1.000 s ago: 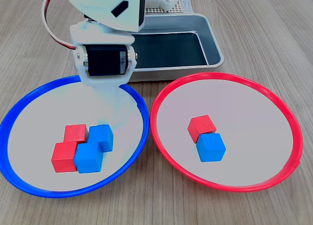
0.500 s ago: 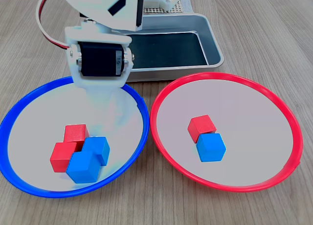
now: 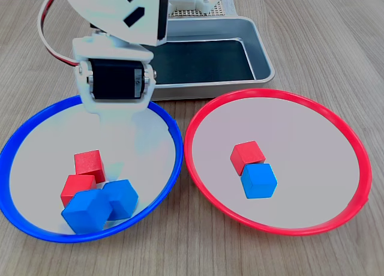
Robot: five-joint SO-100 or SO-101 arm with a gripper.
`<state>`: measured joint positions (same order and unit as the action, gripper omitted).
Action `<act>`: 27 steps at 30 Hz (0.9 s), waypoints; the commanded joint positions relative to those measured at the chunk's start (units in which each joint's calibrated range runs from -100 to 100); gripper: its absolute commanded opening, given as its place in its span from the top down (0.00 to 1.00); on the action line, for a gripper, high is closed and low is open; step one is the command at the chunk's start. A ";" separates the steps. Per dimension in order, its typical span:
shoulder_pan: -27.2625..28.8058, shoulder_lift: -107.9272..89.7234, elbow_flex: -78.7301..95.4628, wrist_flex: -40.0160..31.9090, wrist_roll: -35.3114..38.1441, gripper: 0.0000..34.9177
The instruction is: Relocate any misplaced blocks to their matching dishes.
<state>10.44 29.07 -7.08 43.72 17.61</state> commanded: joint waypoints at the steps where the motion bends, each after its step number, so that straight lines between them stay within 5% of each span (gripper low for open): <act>1: 0.62 -0.63 -2.43 0.73 0.05 0.68; 27: 2.31 -1.99 -1.80 2.96 1.03 0.67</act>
<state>11.59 29.07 -7.08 47.06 18.19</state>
